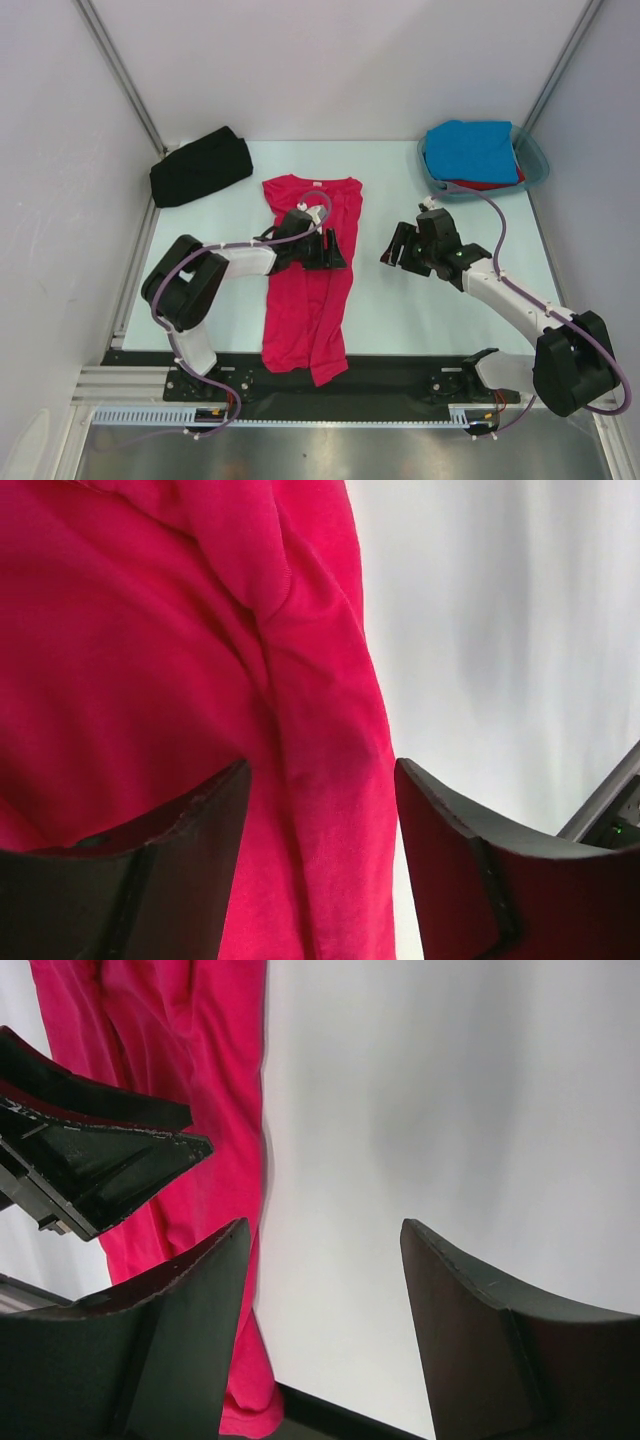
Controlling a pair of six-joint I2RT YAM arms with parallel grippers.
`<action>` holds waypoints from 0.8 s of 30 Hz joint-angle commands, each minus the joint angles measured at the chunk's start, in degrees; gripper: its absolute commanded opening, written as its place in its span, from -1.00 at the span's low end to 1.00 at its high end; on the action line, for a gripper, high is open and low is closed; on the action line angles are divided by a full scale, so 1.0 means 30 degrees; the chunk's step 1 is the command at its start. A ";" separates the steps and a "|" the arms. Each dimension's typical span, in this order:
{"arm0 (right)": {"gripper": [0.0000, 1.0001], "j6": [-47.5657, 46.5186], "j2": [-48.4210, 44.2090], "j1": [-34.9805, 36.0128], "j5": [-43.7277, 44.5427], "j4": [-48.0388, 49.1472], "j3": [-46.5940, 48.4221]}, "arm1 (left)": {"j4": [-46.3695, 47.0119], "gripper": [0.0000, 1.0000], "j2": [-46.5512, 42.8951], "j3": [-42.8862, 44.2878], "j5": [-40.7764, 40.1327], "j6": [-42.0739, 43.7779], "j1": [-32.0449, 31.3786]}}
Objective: Fold and stack the t-shirts
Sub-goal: Fold the tshirt
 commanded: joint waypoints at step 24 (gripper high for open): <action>0.33 -0.0314 -0.0011 -0.0201 -0.0421 0.0211 -0.0305 | 0.0742 -0.81 0.0844 0.1032 0.1794 0.0074 -0.0013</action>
